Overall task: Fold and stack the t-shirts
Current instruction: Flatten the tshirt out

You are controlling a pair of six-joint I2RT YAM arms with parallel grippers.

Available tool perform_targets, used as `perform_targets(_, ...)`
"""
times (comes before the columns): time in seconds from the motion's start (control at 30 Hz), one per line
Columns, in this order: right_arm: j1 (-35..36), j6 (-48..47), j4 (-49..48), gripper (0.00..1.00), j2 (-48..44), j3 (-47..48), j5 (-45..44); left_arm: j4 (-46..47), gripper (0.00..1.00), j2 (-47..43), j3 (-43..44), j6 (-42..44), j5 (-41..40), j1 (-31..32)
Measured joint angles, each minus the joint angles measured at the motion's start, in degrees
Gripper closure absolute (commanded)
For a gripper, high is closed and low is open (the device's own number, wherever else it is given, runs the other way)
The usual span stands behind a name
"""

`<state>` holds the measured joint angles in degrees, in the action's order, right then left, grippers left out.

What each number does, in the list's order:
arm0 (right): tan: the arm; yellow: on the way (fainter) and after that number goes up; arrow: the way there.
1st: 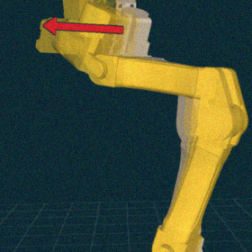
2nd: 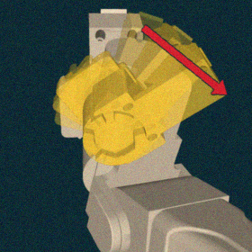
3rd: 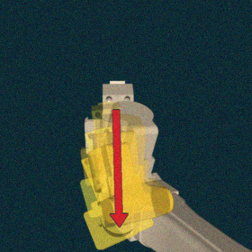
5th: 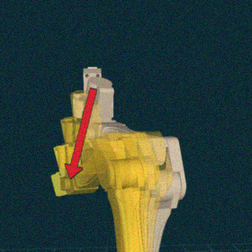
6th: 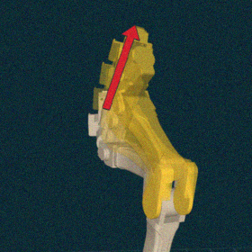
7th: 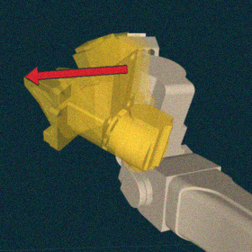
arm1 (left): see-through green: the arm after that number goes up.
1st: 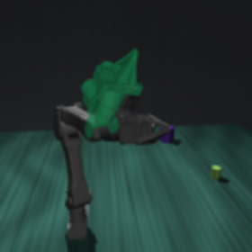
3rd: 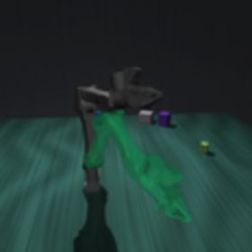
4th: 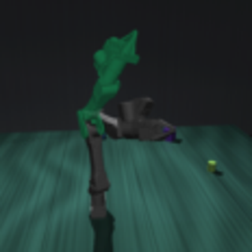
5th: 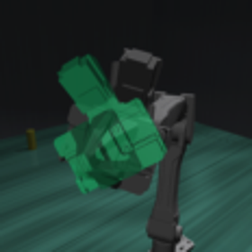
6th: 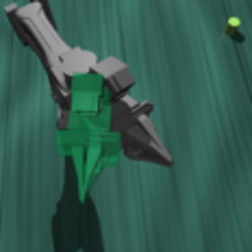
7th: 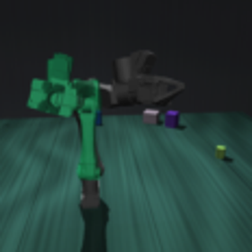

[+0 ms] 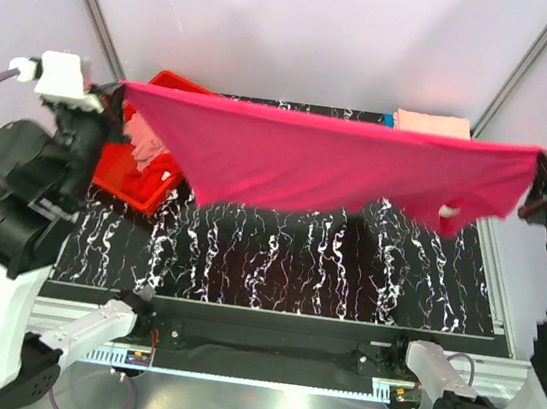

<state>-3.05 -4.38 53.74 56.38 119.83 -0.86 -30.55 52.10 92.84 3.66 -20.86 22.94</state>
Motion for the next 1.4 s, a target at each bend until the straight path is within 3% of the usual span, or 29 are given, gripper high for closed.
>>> perform_targets(0.17,0.0,0.0,6.4,1.0,-2.0,3.7,-2.1,-7.3,1.0,-3.0,3.4,-2.0,1.9,0.0)
perform_targets(0.3,0.0,-0.3,6.9,1.0,-1.5,4.4,-3.6,-6.7,1.0,-3.3,3.2,-2.7,3.8,0.0)
perform_targets(0.4,0.0,-1.2,1.3,1.0,-1.5,-4.0,-4.0,-3.5,1.0,-2.6,-4.0,-3.7,5.1,0.0)
perform_targets(0.5,0.0,-2.5,-9.9,1.0,-1.1,-22.4,-2.5,1.2,1.0,1.2,-14.1,-4.2,5.0,-0.5)
perform_targets(0.6,0.0,-3.7,-16.7,1.0,4.6,-36.5,0.7,4.7,1.0,12.3,-19.8,-4.4,5.2,-2.6)
perform_targets(0.67,0.0,-4.9,-25.3,1.0,13.6,-44.1,2.6,7.7,1.0,21.1,-21.5,-4.2,5.1,-4.0)
perform_targets(0.73,-0.1,-5.5,-31.1,1.0,20.2,-47.7,3.8,9.4,1.0,29.0,-21.9,-3.6,5.5,-5.2)
perform_targets(0.83,-0.1,-6.1,-39.0,1.0,31.8,-49.2,5.6,12.2,1.0,40.7,-19.5,-2.9,6.6,-7.8)
perform_targets(1.07,-0.2,-8.6,-54.5,1.0,52.1,-42.5,8.3,15.8,1.0,65.5,-0.6,1.2,8.3,-10.3)
perform_targets(1.2,-0.5,-10.4,-58.3,1.0,57.8,-40.8,8.5,17.5,1.0,69.1,3.0,3.8,8.5,-10.3)
perform_targets(1.4,-0.9,-11.5,-61.2,1.0,59.2,-40.4,8.4,18.9,1.0,71.8,5.9,6.9,8.4,-11.1)
